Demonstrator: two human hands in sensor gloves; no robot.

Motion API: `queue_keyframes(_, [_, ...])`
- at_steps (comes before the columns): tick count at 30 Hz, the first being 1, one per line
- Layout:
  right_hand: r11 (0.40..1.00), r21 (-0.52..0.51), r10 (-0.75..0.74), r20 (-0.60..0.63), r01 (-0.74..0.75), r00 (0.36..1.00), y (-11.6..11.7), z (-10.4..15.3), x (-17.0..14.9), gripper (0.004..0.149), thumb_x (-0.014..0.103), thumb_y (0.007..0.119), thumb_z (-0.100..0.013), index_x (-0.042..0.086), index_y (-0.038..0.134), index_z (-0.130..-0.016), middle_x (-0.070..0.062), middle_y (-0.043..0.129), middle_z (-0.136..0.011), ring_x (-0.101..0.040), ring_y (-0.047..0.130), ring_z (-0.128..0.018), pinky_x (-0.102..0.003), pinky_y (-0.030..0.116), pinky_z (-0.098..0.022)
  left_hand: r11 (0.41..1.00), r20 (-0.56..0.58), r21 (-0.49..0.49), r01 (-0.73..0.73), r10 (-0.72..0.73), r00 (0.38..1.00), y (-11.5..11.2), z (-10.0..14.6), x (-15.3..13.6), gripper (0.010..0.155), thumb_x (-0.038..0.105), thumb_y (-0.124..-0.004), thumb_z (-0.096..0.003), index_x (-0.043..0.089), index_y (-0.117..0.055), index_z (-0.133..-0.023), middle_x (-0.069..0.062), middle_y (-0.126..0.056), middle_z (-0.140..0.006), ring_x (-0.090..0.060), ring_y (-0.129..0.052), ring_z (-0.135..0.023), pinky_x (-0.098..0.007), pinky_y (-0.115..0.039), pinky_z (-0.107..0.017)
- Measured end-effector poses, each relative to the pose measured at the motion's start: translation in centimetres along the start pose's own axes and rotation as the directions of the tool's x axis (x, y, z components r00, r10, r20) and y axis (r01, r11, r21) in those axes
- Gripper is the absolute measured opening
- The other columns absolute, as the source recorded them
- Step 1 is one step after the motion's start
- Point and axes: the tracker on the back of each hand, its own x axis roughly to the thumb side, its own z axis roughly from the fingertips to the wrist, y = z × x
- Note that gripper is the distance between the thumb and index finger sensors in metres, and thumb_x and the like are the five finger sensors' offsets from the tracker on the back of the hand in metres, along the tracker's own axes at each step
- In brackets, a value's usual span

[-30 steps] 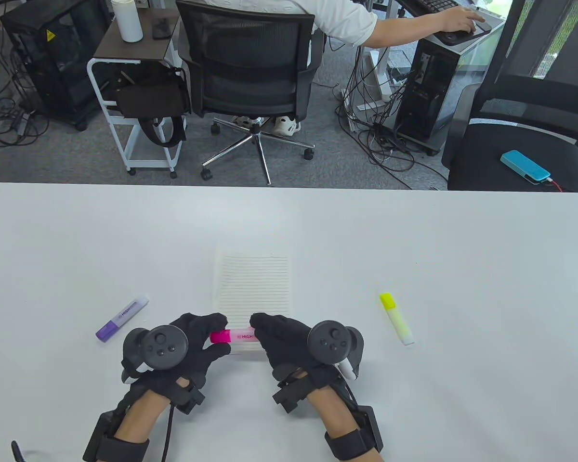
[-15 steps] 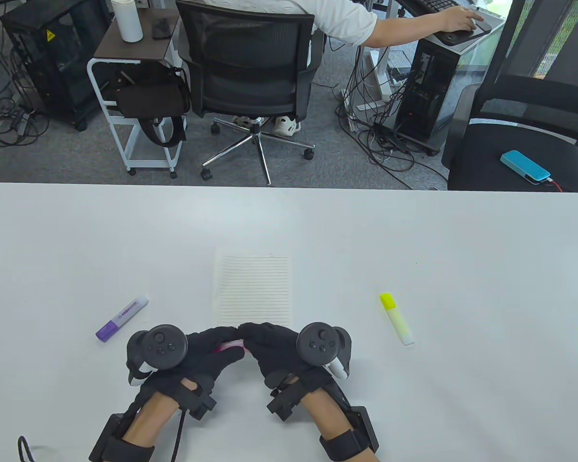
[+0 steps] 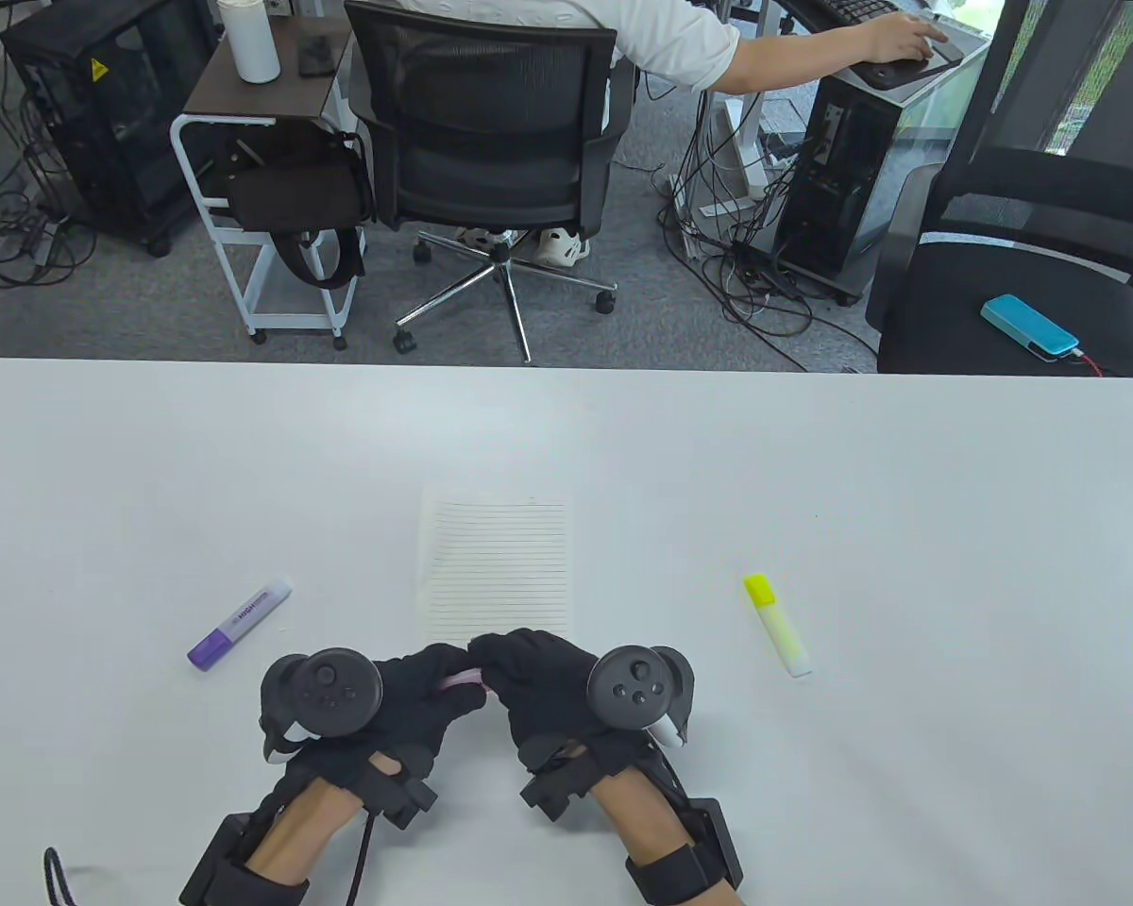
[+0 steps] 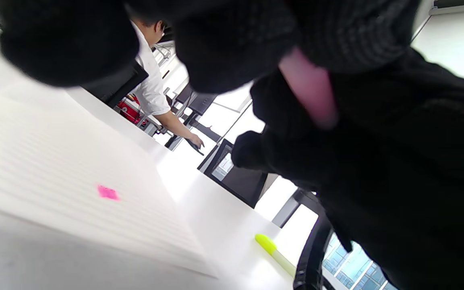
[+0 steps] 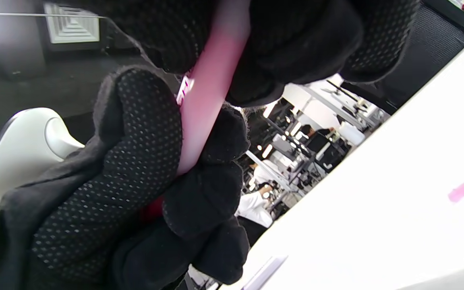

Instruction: Apply highlighter ink on paper

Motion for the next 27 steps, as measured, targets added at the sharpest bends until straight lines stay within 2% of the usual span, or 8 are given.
queue_keyframes(2, [1.000,0.010,0.014,0.015,-0.015,1.000,0.0,0.0,0.4,0.039,0.027,0.079,-0.045,0.016,0.085,-0.082,-0.016,0.093,-0.067,-0.037,0.089,-0.036,-0.060,0.074,-0.056,0.998,-0.010,-0.022,-0.056,0.056,0.998,0.0,0.1,-0.2,0.055,0.052,-0.077,-0.0379,0.011,-0.085,-0.073,0.005,-0.099,-0.047,0.003,-0.091,-0.001,-0.034,-0.098,-0.025])
queue_keyframes(6, [0.999,0.018,0.027,-0.007,-0.026,1.000,-0.1,-0.2,0.3,0.039,0.027,0.079,-0.046,0.017,0.085,-0.083,-0.016,0.093,-0.069,-0.037,0.089,-0.038,-0.060,0.073,-0.057,0.998,-0.012,0.003,-0.069,0.069,0.998,-0.2,0.0,-0.7,0.055,0.053,-0.077,-0.0391,0.013,-0.084,-0.076,0.006,-0.099,-0.050,0.002,-0.093,-0.006,-0.038,-0.096,-0.031])
queue_keyframes(11, [0.998,0.041,0.055,-0.049,-0.053,0.997,0.0,-0.3,-0.5,0.040,0.031,0.081,-0.050,0.018,0.082,-0.088,-0.015,0.092,-0.076,-0.039,0.091,-0.046,-0.062,0.072,-0.057,0.995,-0.032,0.010,0.095,-0.094,0.995,0.4,0.0,-0.5,0.053,0.055,-0.079,-0.0398,0.021,-0.083,-0.081,0.008,-0.098,-0.059,-0.006,-0.101,-0.024,-0.048,-0.088,-0.047])
queue_keyframes(14, [0.996,0.019,0.085,-0.094,-0.084,0.992,-0.2,-0.3,-1.1,0.047,0.036,0.078,-0.052,0.019,0.074,-0.096,-0.017,0.084,-0.091,-0.043,0.088,-0.065,-0.065,0.068,-0.058,0.978,-0.088,0.079,0.194,-0.187,0.978,1.2,0.3,-0.7,0.052,0.055,-0.083,-0.0385,0.026,-0.086,-0.081,0.008,-0.099,-0.062,-0.009,-0.102,-0.030,-0.051,-0.085,-0.051])
queue_keyframes(16, [0.996,-0.041,0.077,-0.111,-0.082,0.991,-1.0,-0.1,-1.6,0.051,0.038,0.078,-0.052,0.019,0.071,-0.098,-0.018,0.080,-0.095,-0.045,0.086,-0.071,-0.066,0.067,-0.058,0.942,-0.163,0.108,0.317,-0.298,0.941,2.0,0.5,-1.2,0.051,0.053,-0.084,-0.0382,0.027,-0.086,-0.082,0.007,-0.098,-0.064,-0.010,-0.103,-0.032,-0.051,-0.085,-0.052])
queue_keyframes(19, [0.995,-0.082,0.044,-0.143,-0.056,0.989,-2.0,0.1,-2.1,0.054,0.042,0.077,-0.052,0.020,0.067,-0.101,-0.018,0.075,-0.100,-0.046,0.082,-0.077,-0.067,0.065,-0.059,0.895,-0.323,0.103,0.435,-0.384,0.865,2.8,0.8,-2.4,0.053,0.046,-0.085,-0.0406,0.025,-0.079,-0.089,0.005,-0.094,-0.075,-0.012,-0.103,-0.044,-0.053,-0.081,-0.057])
queue_keyframes(24, [0.996,-0.087,0.002,-0.154,-0.016,0.988,-2.3,0.1,-2.4,0.053,0.042,0.075,-0.053,0.019,0.068,-0.100,-0.019,0.076,-0.099,-0.046,0.083,-0.076,-0.067,0.065,-0.059,0.889,-0.550,0.026,0.458,-0.369,0.749,3.4,1.2,-4.7,0.053,0.043,-0.086,-0.0418,0.023,-0.077,-0.090,0.004,-0.094,-0.079,-0.019,-0.106,-0.059,-0.057,-0.077,-0.061])
queue_keyframes(27, [0.998,-0.059,0.006,-0.154,-0.016,0.988,-1.9,0.1,-2.4,0.053,0.042,0.075,-0.053,0.019,0.068,-0.100,-0.019,0.076,-0.099,-0.046,0.083,-0.076,-0.068,0.065,-0.059,0.881,-0.616,-0.030,0.473,-0.388,0.685,3.5,1.2,-5.6,0.055,0.041,-0.088,-0.0416,0.020,-0.075,-0.090,0.004,-0.094,-0.079,-0.020,-0.106,-0.061,-0.057,-0.076,-0.062])
